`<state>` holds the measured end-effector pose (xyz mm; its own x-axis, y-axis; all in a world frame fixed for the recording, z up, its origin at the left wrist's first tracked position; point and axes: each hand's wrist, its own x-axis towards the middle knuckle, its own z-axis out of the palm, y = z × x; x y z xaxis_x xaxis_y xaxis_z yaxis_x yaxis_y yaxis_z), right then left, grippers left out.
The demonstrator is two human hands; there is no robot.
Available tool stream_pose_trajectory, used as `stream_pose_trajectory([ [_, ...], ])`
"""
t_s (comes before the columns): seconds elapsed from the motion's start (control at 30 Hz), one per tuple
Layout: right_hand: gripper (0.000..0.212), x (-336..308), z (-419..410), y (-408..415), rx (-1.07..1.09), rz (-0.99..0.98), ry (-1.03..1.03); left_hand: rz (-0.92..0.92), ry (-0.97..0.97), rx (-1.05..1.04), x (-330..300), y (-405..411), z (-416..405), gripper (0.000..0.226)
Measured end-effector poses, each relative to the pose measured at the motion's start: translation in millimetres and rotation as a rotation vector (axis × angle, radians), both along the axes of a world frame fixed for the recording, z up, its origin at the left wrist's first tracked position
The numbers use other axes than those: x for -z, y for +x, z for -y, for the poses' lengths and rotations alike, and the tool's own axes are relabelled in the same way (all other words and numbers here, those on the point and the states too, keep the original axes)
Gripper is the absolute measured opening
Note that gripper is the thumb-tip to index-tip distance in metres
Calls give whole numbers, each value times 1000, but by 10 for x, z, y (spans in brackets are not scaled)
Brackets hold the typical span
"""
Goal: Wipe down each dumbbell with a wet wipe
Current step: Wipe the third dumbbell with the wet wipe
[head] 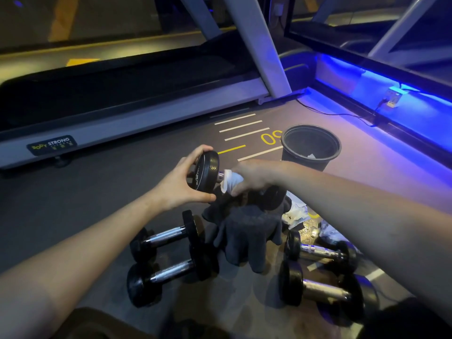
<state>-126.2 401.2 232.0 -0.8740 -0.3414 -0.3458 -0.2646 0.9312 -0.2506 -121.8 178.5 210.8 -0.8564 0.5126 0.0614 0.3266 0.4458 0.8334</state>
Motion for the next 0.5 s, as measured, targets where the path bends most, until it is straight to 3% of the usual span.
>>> stream_pose_trajectory([
  [0.2, 67, 195, -36, -3, 58, -134, 3, -6, 6, -18, 18, -31, -23, 102],
  [0.33, 94, 161, -122, 51, 84, -137, -168, -9, 5, -27, 14, -37, -28, 102],
  [0.4, 89, 98, -164, 86, 77, -133, -254, -13, 0, -14, 15, -45, -27, 103],
  [0.5, 60, 37, -185, 138, 130, -69, -463, -21, 1, -2, 15, -49, -37, 103],
])
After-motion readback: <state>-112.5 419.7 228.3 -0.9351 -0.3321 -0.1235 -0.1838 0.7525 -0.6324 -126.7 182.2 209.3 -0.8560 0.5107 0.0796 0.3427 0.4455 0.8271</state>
